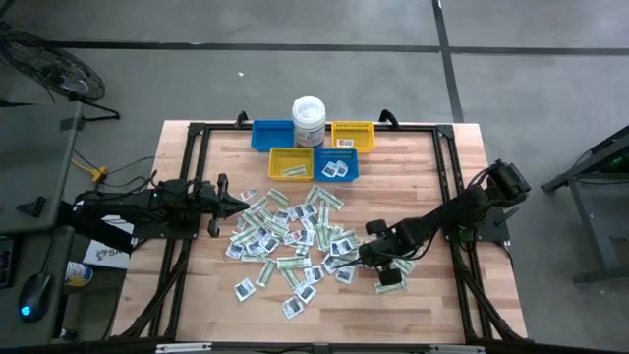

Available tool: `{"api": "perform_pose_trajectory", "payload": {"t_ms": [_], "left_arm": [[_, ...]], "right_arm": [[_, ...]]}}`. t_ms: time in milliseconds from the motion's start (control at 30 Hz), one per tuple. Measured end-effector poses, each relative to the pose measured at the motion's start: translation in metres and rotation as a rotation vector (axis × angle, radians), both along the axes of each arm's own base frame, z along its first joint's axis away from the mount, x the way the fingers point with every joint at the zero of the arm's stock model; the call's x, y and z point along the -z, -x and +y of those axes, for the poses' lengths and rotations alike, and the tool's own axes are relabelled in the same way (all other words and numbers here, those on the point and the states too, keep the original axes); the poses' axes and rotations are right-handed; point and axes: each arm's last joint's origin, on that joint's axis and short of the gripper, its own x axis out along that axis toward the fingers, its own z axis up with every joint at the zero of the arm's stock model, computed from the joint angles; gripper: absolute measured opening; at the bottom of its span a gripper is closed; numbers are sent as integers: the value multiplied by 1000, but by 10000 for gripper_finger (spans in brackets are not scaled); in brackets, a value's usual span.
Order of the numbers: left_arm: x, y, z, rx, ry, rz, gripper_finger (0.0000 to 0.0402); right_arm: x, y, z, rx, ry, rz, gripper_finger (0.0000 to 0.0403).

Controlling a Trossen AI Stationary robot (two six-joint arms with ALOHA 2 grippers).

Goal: Pick & Place First Aid Supplies
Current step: Put the black towelette pack into the right blue bin

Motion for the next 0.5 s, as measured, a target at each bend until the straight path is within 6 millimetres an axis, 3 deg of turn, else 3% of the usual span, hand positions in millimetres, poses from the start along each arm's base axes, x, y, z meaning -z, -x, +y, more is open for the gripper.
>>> {"api": "perform_pose_trajectory", "payload": {"t_ms": [300,500], "left_arm": [[0,0,0,0,0,0,7],[0,0,0,1,0,0,7]], "right_arm": [[-54,16,-12,120,-37,-169,0],[-75,15,-46,269,26,-285,0]]}}
